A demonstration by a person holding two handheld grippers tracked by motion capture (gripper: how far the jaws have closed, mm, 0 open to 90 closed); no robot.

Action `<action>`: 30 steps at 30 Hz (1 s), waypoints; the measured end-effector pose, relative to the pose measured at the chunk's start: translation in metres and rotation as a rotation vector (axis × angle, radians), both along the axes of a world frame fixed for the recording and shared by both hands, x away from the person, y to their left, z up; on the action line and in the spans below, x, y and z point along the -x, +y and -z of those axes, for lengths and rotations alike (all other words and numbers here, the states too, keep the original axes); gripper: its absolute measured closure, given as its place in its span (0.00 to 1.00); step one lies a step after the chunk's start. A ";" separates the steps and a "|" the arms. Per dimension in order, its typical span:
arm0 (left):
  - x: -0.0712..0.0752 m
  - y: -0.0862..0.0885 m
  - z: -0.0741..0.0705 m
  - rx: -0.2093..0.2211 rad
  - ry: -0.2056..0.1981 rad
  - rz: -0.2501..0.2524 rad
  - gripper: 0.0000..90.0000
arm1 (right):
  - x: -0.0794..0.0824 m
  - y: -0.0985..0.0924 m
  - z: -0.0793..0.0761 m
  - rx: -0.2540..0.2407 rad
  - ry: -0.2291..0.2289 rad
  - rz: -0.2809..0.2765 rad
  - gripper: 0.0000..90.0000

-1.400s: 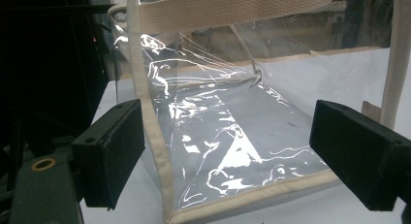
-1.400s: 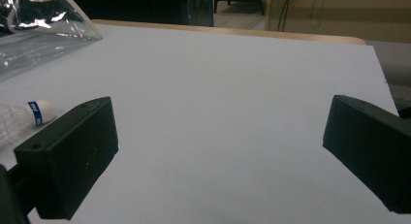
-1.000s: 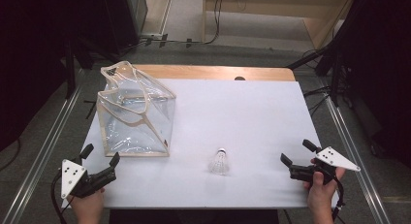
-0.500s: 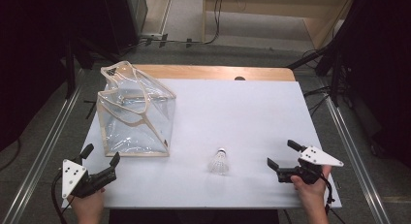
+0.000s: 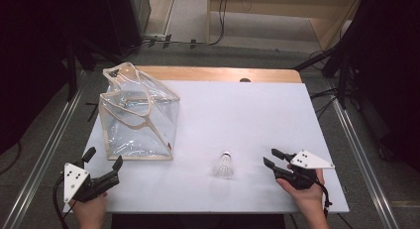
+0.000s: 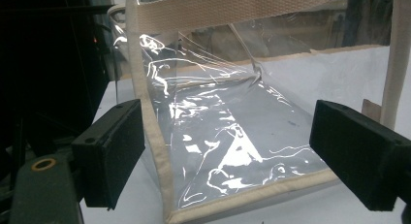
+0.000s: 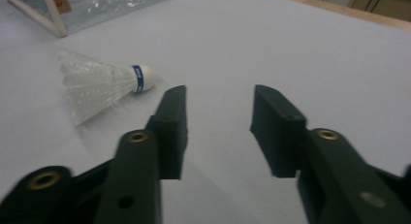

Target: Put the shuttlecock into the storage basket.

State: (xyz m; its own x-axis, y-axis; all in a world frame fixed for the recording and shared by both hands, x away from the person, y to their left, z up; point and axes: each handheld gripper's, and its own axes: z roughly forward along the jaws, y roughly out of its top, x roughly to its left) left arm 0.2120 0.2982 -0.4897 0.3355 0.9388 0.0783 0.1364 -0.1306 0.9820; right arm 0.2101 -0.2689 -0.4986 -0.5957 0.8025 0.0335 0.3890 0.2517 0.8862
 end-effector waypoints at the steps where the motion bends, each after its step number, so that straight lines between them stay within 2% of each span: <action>1: 0.000 0.000 0.000 0.000 0.000 0.000 0.15 | -0.002 0.003 0.001 0.016 0.024 -0.023 0.75; 6: 0.000 0.000 0.000 0.000 -0.001 0.001 0.15 | -0.004 0.010 0.002 0.034 0.062 -0.085 0.90; 7: 0.000 0.000 0.000 0.000 -0.001 0.001 0.15 | -0.004 0.010 0.002 0.034 0.062 -0.085 0.90; 10: 0.000 0.000 0.000 0.000 0.000 0.000 0.15 | -0.005 0.017 0.003 0.064 0.081 -0.136 0.97; 20: 0.000 0.000 0.000 0.000 0.000 0.000 0.15 | -0.008 0.040 0.009 0.159 0.137 -0.227 0.98; 30: 0.000 -0.001 0.000 -0.002 0.001 0.001 0.15 | -0.011 0.058 0.013 0.180 0.166 -0.299 0.98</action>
State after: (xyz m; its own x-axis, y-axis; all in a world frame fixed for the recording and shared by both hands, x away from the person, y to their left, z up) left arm 0.2120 0.2974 -0.4899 0.3362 0.9384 0.0798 0.1370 -0.1326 0.9816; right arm 0.2210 -0.2111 -0.5117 -0.8027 0.5960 0.0233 0.4092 0.5219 0.7485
